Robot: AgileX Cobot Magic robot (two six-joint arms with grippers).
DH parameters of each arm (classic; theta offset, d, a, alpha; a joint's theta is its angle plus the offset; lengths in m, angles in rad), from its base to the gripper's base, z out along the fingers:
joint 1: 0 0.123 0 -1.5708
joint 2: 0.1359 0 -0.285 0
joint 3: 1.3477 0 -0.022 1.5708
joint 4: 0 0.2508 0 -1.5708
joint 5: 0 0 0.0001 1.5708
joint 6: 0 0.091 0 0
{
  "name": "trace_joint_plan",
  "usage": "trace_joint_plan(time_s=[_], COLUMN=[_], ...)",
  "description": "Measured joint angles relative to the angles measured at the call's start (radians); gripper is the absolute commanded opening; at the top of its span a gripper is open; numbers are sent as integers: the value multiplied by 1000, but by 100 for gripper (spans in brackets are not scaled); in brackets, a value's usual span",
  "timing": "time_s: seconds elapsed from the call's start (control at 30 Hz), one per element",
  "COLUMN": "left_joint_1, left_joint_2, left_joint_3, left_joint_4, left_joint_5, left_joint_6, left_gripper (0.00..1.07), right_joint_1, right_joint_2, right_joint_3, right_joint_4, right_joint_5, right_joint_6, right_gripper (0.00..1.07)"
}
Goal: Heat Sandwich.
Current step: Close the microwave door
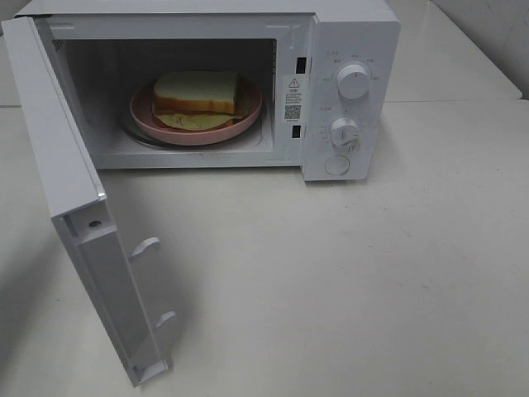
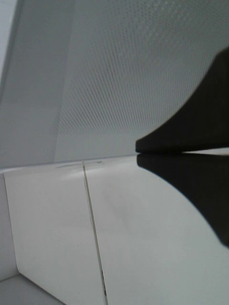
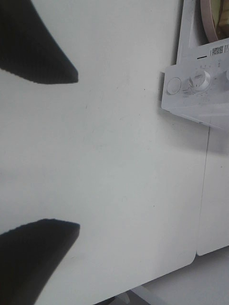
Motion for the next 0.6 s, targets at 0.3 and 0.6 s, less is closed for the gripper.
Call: trace_joint_plan(time_s=[0.3, 0.6], left_joint_1=[0, -93], left_joint_2=[129, 190], left_joint_3=[-40, -93], left_joint_4=[153, 124], left_joint_5=[-133, -142], left_joint_6=[-91, -133], left_gripper=[0, 0], right_joint_1=[0, 0], right_joint_2=[0, 0], right_joint_3=[0, 0], right_joint_4=[0, 0], right_joint_5=[0, 0], right_joint_6=[0, 0], right_gripper=[75, 75])
